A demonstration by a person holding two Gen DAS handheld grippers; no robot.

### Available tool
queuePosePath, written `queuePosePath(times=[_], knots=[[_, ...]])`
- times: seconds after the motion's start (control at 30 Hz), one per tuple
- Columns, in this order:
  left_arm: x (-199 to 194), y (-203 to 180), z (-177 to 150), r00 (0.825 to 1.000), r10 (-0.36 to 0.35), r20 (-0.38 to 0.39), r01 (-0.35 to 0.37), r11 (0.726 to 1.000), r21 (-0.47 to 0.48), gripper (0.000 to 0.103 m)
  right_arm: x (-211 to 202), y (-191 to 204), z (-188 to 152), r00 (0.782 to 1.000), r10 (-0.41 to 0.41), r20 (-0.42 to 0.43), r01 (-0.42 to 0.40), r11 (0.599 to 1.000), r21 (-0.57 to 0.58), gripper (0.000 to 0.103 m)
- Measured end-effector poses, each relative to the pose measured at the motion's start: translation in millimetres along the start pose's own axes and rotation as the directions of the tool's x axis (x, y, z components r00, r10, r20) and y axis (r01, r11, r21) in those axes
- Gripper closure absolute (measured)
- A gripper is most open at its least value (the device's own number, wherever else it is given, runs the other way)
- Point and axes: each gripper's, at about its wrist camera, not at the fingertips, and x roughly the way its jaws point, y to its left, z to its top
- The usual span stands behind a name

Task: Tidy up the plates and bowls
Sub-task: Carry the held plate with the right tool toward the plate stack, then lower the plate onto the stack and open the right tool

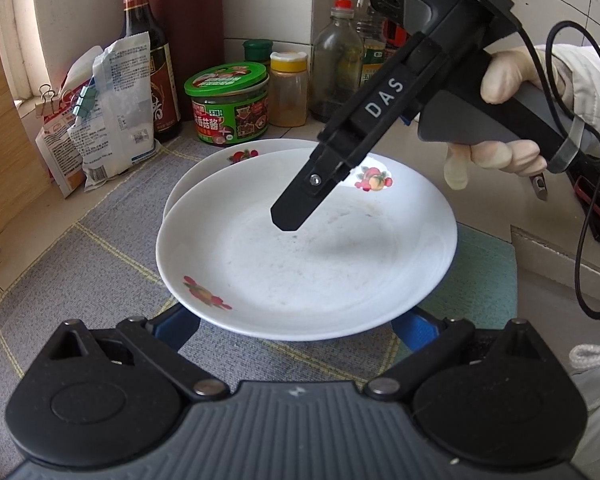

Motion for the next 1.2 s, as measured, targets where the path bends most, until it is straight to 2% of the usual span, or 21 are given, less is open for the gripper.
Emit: queuePosePath(times=[0.37, 0.83, 1.2], knots=[[9, 5, 2, 1.000, 0.003, 0.001, -0.003, 1.000, 0.012, 0.002, -4, -5, -7, 1.000, -0.022, -0.008, 0.022, 1.000, 0.021, 0.000], [17, 12, 4, 1.000, 0.019, 0.008, -0.020, 0.999, 0.034, 0.003, -18, -2, -18, 1.000, -0.012, 0.003, 0.012, 0.998, 0.056, 0.000], [17, 10, 4, 1.000, 0.026, 0.011, -0.027, 0.999, 0.046, 0.003, -24, 5, -23, 0.999, -0.043, -0.001, 0.043, 0.998, 0.050, 0.000]])
